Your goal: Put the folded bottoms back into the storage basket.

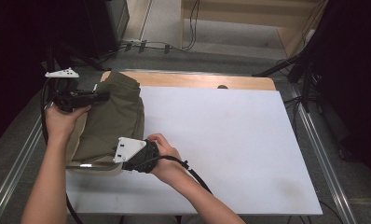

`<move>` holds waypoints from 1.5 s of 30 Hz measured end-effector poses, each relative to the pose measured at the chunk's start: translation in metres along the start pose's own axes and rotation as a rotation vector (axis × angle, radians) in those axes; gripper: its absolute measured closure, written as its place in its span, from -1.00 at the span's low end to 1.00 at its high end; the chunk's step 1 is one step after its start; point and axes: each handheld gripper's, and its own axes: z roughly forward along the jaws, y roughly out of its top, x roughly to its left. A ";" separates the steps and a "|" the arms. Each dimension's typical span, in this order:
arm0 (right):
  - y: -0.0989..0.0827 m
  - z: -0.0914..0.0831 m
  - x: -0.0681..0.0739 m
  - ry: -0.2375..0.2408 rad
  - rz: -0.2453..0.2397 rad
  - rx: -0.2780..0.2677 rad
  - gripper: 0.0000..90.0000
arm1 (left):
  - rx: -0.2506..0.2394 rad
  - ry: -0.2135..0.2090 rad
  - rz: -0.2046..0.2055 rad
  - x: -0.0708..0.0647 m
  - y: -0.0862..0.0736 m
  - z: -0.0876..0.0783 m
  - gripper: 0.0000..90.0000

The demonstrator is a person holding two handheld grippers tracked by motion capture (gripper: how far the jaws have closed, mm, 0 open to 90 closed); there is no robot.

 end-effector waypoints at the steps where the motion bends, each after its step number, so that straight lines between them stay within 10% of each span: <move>1: 0.001 0.001 0.000 0.002 -0.001 0.000 0.77 | -0.002 0.000 -0.002 0.000 0.000 -0.001 0.74; 45: 0.023 0.045 0.007 0.046 0.052 -0.005 0.76 | 0.058 0.050 0.050 0.026 -0.006 -0.016 0.74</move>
